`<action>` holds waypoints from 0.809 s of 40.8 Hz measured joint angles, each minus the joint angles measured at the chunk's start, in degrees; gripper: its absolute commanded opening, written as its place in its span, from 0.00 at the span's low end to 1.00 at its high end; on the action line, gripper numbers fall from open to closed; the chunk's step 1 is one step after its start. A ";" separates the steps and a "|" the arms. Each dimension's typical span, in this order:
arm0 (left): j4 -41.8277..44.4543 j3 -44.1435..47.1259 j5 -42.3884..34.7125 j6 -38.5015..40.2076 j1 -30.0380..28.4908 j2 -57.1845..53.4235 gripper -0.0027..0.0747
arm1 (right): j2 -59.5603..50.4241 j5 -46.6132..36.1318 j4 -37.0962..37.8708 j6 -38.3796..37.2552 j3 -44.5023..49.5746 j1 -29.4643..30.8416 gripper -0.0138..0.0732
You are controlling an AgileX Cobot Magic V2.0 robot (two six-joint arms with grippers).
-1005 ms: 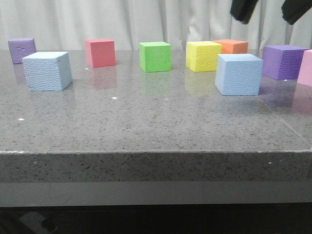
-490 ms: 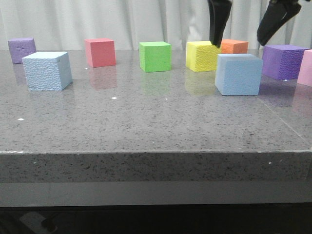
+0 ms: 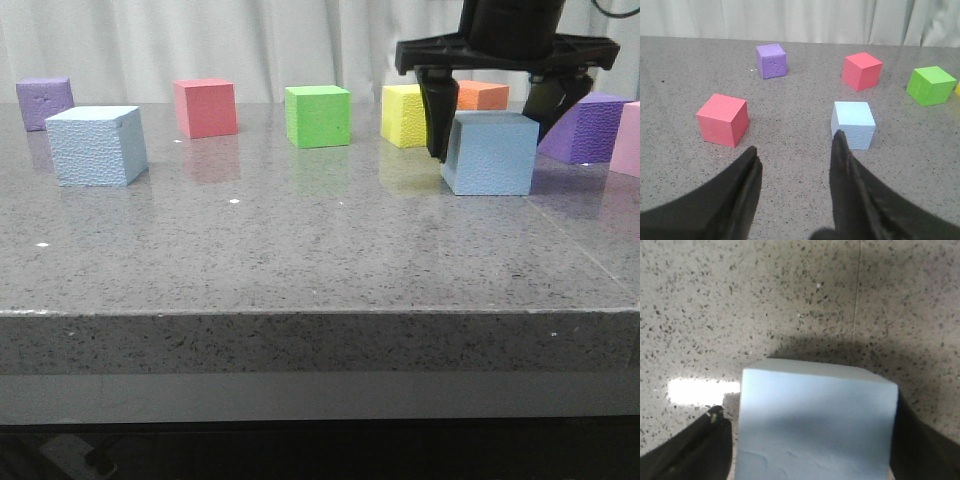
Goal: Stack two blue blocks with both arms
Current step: 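Lower the right gripper over the light-blue cube nearer the pink cube, then close the right gripper on the light-blue cube and lift it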
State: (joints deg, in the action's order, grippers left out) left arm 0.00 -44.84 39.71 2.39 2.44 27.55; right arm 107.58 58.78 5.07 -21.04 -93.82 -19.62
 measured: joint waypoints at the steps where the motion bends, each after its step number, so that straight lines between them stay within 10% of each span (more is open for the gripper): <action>1: 0.00 0.00 0.00 0.00 0.00 0.00 0.44 | 0.04 0.00 0.00 0.00 0.00 0.00 0.72; 9: 0.00 0.00 0.00 0.00 0.00 0.00 0.44 | 0.13 -0.04 0.00 0.00 0.00 0.00 0.56; 33: 0.00 0.00 0.00 0.00 0.00 0.00 0.44 | 0.34 3.49 -0.90 -1.93 -8.56 -7.34 0.56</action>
State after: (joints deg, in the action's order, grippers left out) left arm 0.00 -44.84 39.71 2.39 2.44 27.55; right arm 107.92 62.27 4.17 -22.97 -102.38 -26.96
